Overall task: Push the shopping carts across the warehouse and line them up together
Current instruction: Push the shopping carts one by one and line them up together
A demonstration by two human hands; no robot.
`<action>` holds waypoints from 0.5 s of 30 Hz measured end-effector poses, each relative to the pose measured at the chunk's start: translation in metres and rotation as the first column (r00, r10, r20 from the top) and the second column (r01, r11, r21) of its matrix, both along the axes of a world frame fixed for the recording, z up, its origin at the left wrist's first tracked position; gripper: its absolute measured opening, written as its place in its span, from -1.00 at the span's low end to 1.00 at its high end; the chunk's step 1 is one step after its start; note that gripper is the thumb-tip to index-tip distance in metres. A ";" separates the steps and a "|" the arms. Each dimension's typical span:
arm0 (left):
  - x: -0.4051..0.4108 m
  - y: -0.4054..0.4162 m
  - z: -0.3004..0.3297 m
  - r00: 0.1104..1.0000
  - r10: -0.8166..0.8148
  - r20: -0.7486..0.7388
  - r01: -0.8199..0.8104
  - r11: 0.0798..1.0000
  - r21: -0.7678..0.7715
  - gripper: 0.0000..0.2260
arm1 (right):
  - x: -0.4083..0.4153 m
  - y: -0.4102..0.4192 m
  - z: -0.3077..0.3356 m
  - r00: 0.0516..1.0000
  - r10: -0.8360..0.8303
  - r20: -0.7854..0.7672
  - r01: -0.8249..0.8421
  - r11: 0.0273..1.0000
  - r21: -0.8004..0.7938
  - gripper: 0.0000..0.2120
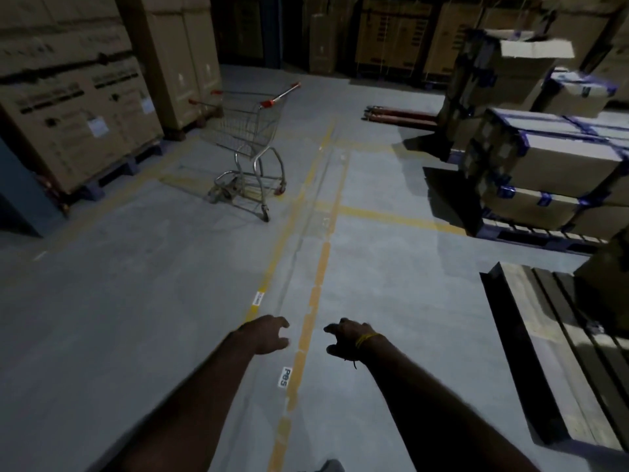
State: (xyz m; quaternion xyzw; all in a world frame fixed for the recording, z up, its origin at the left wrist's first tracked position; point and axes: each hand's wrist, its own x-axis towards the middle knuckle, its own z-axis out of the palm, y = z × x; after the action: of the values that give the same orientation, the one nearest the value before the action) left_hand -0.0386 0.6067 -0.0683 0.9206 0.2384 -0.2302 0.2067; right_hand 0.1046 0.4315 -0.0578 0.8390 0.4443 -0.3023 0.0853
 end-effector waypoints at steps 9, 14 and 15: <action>0.152 0.075 0.014 0.998 0.050 0.050 -0.050 0.999 -0.001 -0.49 | 0.153 0.096 0.013 0.996 0.085 0.020 -0.085 0.996 0.015 -0.42; 0.229 0.133 0.006 0.999 0.038 0.039 -0.038 0.999 -0.006 -0.48 | 0.233 0.150 0.003 0.997 0.075 0.030 -0.075 0.997 -0.009 -0.42; 0.246 0.148 0.004 0.999 0.035 0.039 -0.035 0.999 -0.002 -0.47 | 0.250 0.163 0.001 0.997 0.074 0.036 -0.074 0.997 -0.014 -0.43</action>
State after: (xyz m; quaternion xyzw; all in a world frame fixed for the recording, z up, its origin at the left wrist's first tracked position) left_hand 0.2070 0.7543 -0.0643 0.9203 0.2503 -0.2089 0.2161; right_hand 0.3544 0.5943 -0.0570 0.8268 0.4715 -0.2863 0.1098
